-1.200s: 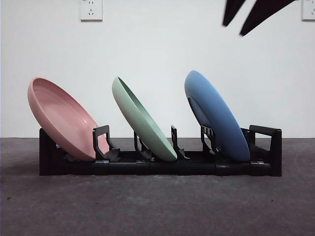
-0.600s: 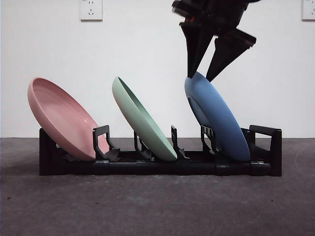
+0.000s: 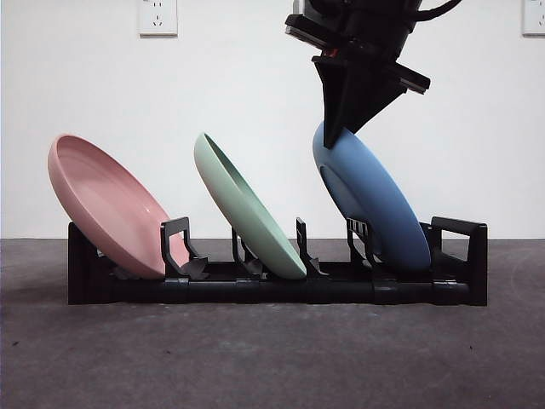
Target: Place the plate
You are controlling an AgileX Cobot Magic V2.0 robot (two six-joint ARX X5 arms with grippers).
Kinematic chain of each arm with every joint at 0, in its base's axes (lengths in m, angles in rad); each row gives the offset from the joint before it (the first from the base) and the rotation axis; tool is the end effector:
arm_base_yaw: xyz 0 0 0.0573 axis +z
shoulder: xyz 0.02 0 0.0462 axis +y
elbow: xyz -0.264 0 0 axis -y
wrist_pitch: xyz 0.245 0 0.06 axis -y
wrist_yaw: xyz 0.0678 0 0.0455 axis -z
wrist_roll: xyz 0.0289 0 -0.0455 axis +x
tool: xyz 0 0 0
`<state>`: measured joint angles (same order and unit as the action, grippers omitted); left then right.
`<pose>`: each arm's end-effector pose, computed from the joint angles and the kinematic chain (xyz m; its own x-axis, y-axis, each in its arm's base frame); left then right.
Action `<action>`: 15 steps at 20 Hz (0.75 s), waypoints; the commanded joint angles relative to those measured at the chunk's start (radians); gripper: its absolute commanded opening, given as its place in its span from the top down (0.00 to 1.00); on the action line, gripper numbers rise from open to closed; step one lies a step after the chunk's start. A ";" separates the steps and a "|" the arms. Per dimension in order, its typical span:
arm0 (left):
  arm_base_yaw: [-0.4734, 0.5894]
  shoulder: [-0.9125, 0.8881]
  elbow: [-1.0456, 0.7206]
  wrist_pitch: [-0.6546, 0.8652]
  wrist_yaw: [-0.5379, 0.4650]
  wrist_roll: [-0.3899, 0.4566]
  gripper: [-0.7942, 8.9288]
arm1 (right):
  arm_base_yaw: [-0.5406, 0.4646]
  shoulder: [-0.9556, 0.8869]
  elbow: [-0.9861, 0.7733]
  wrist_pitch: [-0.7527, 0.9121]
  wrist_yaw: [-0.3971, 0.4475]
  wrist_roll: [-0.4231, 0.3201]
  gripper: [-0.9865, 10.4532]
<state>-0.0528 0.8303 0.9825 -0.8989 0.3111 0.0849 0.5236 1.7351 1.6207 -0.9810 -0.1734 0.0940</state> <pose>0.1442 -0.0165 0.3301 0.6816 -0.3426 -0.6466 0.3311 0.9324 -0.1449 0.3071 0.1831 0.3100 0.3042 0.3748 -0.8758 -0.4861 0.8517 0.1957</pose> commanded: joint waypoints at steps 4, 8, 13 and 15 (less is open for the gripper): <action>-0.002 0.006 0.024 0.005 0.004 -0.007 0.54 | 0.005 -0.052 0.082 -0.046 -0.137 0.011 0.90; -0.002 0.006 0.024 0.005 0.004 -0.007 0.54 | 0.020 -0.142 0.104 -0.073 -0.151 -0.001 0.90; -0.002 0.006 0.024 0.005 0.004 -0.007 0.54 | 0.110 -0.275 0.084 -0.109 -0.065 -0.050 0.90; -0.002 0.006 0.024 0.005 0.004 -0.007 0.54 | 0.191 -0.350 -0.006 -0.048 0.065 -0.050 0.90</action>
<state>-0.0528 0.8303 0.9825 -0.8986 0.3111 0.0849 0.7029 1.3766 1.6093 -1.0374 -0.1280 0.0612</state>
